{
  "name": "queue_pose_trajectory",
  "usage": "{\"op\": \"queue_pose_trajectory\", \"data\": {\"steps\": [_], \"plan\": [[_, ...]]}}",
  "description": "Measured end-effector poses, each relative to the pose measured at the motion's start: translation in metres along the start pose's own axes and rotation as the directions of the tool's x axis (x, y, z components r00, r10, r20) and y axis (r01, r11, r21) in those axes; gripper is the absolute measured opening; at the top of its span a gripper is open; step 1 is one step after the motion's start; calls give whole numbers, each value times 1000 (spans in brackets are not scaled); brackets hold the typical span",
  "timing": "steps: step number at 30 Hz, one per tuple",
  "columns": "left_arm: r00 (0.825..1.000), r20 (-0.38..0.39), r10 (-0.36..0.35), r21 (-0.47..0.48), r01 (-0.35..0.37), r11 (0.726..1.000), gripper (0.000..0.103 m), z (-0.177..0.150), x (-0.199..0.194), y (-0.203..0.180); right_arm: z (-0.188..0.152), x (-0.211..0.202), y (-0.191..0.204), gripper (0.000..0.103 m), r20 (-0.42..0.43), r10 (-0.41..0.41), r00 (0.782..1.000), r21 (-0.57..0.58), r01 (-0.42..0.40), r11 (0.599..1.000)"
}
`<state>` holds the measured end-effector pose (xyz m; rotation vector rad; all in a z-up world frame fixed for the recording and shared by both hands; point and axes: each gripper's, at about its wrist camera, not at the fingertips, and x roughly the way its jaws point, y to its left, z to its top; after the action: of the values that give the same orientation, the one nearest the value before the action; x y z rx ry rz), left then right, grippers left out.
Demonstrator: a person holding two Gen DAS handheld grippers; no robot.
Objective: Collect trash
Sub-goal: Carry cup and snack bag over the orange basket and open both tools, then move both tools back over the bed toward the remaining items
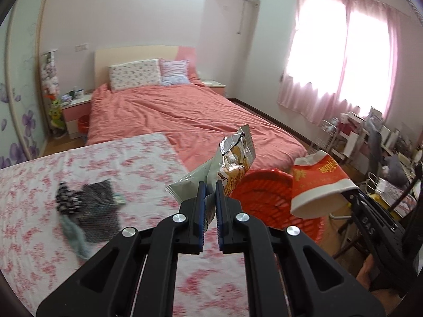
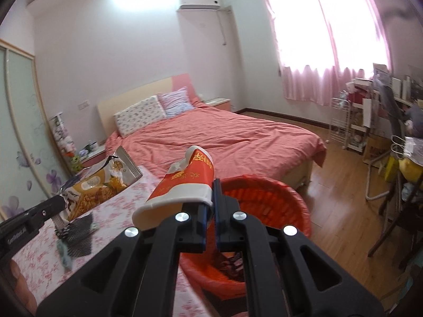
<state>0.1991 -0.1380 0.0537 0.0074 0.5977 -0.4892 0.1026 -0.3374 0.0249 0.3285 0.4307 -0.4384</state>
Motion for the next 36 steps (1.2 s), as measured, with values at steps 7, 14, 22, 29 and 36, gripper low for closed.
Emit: {"op": "queue_pose_trajectory", "data": {"steps": [7,14,22,29,36], "plan": [[998,-45,-51,20,52,998,7,-6,28,-30,4,15,-37,5,8,-74,997,39,73,997],[990,-111,-89,16,91,996,7,-13,60,-54,3,43,-65,5,-23,-135,991,50,136,989],[977,-195,-83,28,90,996,8,-26,92,-72,-2,81,-72,12,-105,-149,983,23,152,988],[963,-256,-88,8,93,996,30,-33,102,-70,-12,104,-77,28,-193,-125,973,51,137,989],[969,-246,-30,17,35,999,54,-36,93,-58,-18,99,-72,41,-192,-130,973,49,142,989]]}}
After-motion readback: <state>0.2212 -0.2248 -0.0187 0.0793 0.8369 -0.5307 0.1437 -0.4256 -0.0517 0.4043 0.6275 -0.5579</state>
